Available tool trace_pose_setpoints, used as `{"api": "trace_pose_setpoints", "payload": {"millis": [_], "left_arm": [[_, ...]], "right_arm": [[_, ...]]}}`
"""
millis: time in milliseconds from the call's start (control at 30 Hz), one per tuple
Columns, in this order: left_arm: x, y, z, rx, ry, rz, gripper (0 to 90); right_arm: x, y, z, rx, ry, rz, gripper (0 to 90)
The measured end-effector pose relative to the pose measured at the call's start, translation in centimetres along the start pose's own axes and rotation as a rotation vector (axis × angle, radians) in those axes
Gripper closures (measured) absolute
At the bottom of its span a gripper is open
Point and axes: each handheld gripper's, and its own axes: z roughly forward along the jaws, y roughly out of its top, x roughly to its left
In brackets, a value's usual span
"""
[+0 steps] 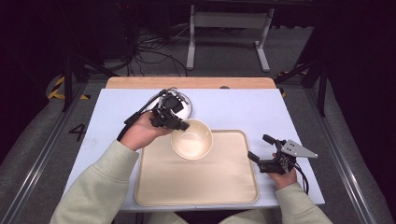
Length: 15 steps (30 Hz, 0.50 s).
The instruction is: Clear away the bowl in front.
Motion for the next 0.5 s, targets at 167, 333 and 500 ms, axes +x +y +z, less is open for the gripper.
{"api": "trace_pose_setpoints", "payload": {"millis": [167,333,500], "left_arm": [[-0.6,0.1,0.7,0.033,-0.007,0.037,82.1],[-1.0,0.2,1.3,0.061,-0.018,0.068,82.2],[-1.6,0.3,2.1,0.092,-0.031,0.092,82.2]], "right_arm": [[0.0,0.0,0.0,0.000,0.001,0.000,2.1],[0.0,0.0,0.0,-0.001,0.002,0.001,2.1],[0.0,0.0,0.0,-0.001,0.003,0.000,2.1]]}}
